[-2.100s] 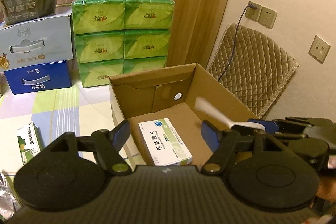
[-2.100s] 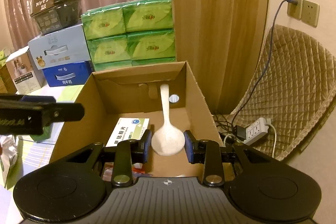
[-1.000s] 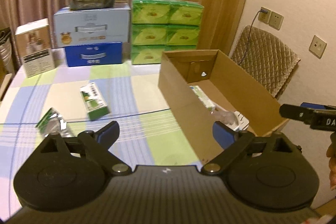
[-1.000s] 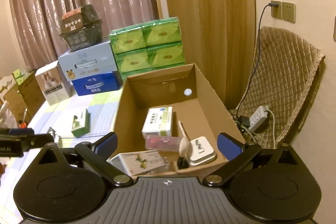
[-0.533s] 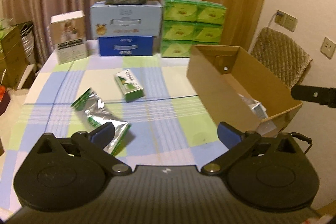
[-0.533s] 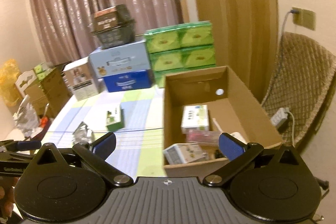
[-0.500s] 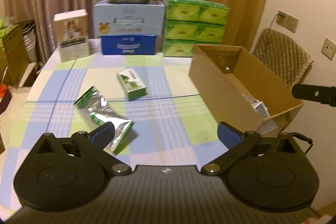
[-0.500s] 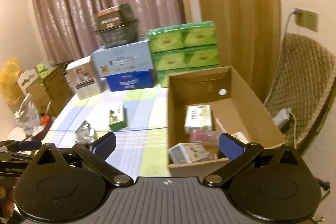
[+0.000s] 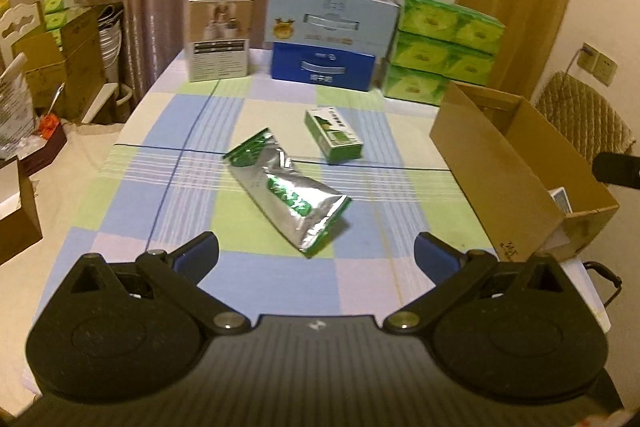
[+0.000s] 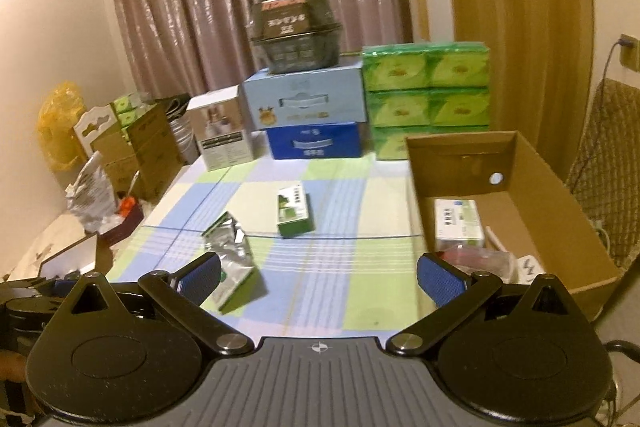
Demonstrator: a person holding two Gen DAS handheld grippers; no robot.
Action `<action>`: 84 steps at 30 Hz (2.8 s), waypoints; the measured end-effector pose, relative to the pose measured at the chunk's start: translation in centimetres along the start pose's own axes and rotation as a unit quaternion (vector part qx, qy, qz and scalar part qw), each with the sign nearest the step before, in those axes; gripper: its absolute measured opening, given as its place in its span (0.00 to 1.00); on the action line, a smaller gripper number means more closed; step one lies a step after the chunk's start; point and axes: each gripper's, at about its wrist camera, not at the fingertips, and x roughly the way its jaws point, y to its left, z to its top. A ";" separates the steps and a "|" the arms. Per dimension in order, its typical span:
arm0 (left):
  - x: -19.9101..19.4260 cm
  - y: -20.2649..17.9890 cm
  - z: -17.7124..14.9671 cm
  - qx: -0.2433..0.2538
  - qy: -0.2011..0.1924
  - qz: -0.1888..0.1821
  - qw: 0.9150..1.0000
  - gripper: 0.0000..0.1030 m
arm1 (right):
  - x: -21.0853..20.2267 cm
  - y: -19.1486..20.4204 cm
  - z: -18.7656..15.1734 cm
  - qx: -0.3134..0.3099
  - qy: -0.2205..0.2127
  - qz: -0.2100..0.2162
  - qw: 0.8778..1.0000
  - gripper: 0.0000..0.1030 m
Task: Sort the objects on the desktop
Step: 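Bring both tools back over the foil bag and spray box, then grasp silver foil bag with left tool while right tool grasps green spray box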
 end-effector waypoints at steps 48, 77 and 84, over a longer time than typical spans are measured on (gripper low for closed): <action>19.9 5.4 5.1 -0.097 0.089 -0.004 0.991 0.99 | 21.9 0.4 4.4 -0.005 0.064 0.041 0.997 0.98; 27.1 5.9 7.4 0.010 0.127 0.047 0.991 0.69 | 32.2 -1.6 3.9 -0.006 0.117 0.033 0.993 0.98; 27.7 8.1 8.5 0.036 0.123 0.050 0.990 0.68 | 36.2 -0.5 3.3 -0.048 0.136 0.043 0.989 0.98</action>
